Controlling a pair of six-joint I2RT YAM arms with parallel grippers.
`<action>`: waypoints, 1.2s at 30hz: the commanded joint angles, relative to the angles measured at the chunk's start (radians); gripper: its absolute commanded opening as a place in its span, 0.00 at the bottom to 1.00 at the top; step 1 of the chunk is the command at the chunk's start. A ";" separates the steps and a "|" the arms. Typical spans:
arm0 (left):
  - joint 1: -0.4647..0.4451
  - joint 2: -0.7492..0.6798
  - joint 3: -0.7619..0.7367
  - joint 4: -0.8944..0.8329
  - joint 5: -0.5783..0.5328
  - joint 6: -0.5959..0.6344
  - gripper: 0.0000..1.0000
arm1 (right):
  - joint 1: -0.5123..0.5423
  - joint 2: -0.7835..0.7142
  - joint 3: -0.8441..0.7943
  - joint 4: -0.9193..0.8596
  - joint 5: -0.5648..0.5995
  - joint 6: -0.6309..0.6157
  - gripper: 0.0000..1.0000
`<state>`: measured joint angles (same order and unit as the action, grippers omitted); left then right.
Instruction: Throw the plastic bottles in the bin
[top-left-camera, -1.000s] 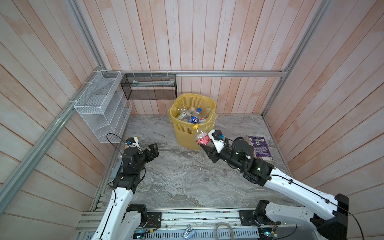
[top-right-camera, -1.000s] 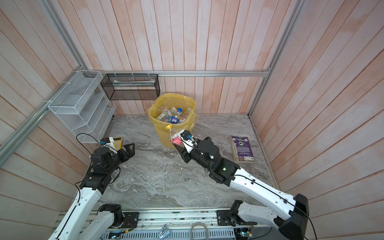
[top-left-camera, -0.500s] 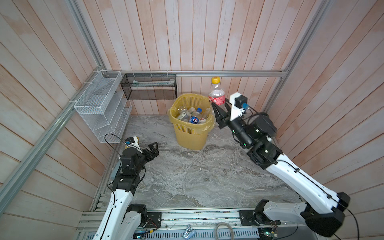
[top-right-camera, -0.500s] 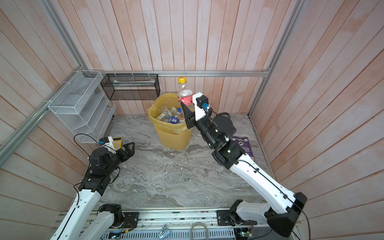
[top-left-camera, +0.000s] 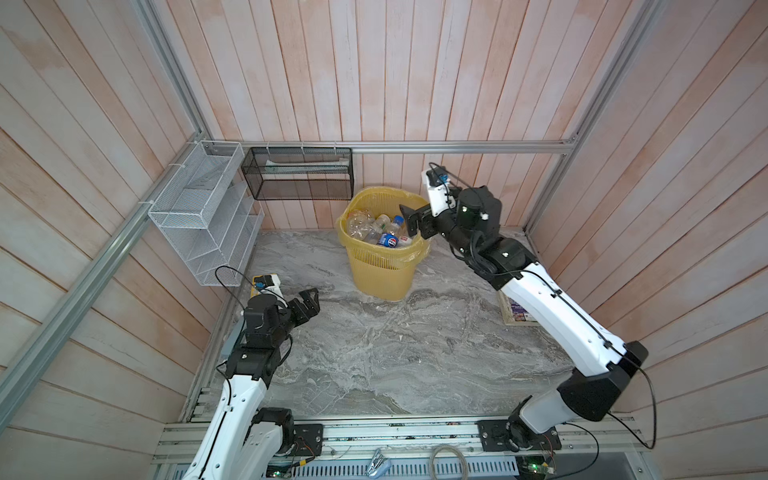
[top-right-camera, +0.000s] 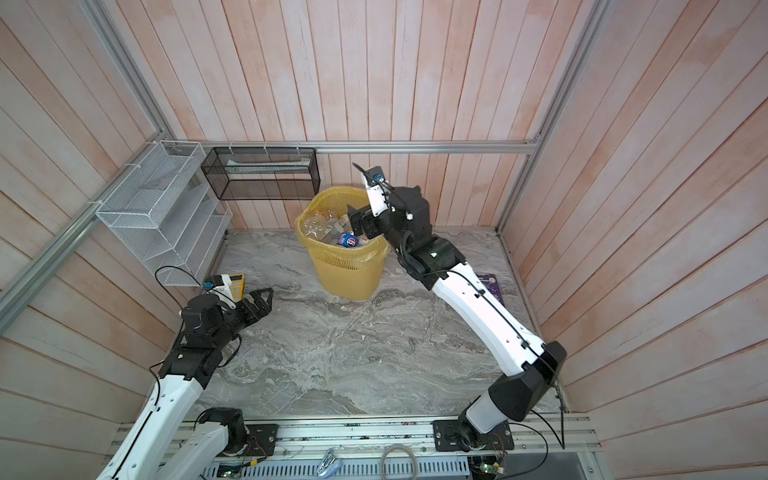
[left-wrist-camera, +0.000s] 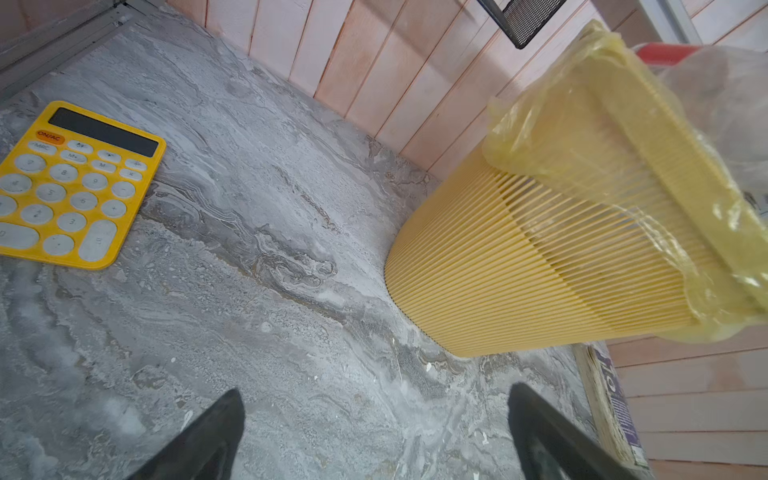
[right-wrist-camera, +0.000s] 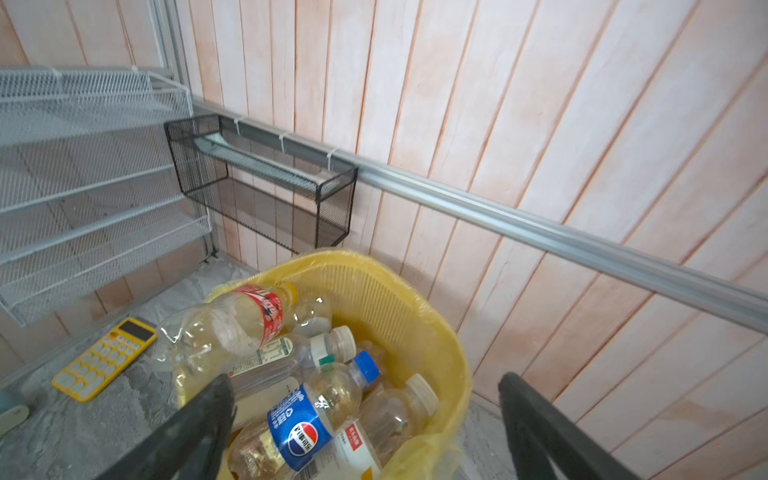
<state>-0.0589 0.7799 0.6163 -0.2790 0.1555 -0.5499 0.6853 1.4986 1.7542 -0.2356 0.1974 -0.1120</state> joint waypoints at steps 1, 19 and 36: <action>0.006 0.003 0.025 0.014 0.019 0.013 1.00 | -0.019 -0.049 -0.044 0.007 0.030 0.011 1.00; 0.004 0.046 0.011 0.018 -0.005 0.015 1.00 | -0.279 -0.293 -0.649 0.158 0.019 0.164 0.99; 0.006 0.141 0.007 0.098 -0.292 0.143 1.00 | -0.558 -0.343 -1.356 0.878 -0.031 0.200 0.98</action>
<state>-0.0589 0.9241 0.6189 -0.2546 -0.0460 -0.4599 0.1303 1.1404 0.4496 0.4046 0.1658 0.0643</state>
